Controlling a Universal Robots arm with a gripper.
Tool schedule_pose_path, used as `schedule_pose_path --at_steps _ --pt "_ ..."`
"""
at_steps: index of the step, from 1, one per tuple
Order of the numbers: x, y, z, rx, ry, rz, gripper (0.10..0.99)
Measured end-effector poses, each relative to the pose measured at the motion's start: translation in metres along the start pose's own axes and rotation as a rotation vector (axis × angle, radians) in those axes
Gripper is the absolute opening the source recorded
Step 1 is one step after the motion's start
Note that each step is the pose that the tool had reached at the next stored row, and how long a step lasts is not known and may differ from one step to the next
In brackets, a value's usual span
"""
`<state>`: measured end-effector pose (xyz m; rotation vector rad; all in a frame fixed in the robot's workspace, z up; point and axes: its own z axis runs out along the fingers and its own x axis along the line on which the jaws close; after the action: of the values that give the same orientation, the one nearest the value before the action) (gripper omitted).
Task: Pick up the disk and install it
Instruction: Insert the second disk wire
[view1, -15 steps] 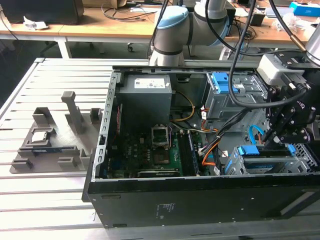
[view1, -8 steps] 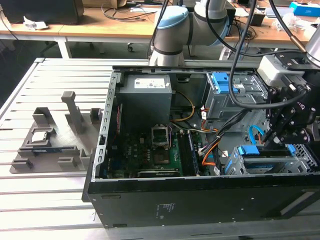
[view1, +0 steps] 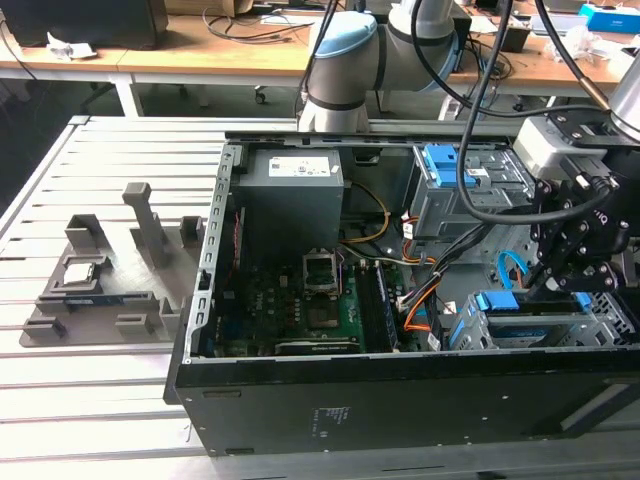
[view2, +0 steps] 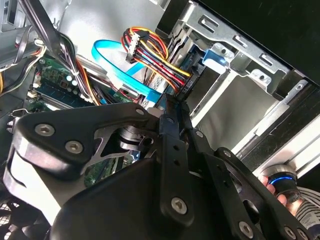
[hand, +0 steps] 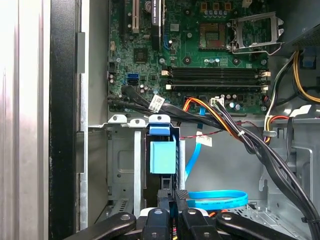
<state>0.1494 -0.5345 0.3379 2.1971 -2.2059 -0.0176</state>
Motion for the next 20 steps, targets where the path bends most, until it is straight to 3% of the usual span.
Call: schedule_pose_path --at_steps 6,9,11,13,15,20 --pt "0.0000 0.0001 -0.0026 0.000 0.0005 0.000 0.239" --pt "0.0001 0.0005 -0.0164 0.000 0.0021 0.000 0.239" --pt "-0.0006 0.0007 -0.0224 0.000 0.0076 0.000 0.224" --pt "-0.0008 0.0008 -0.0287 0.000 0.0106 0.000 0.106" --pt "-0.0011 0.0012 -0.0402 0.000 0.0150 0.001 0.106" --pt "-0.0008 0.0017 -0.0603 0.000 0.0151 0.000 0.106"
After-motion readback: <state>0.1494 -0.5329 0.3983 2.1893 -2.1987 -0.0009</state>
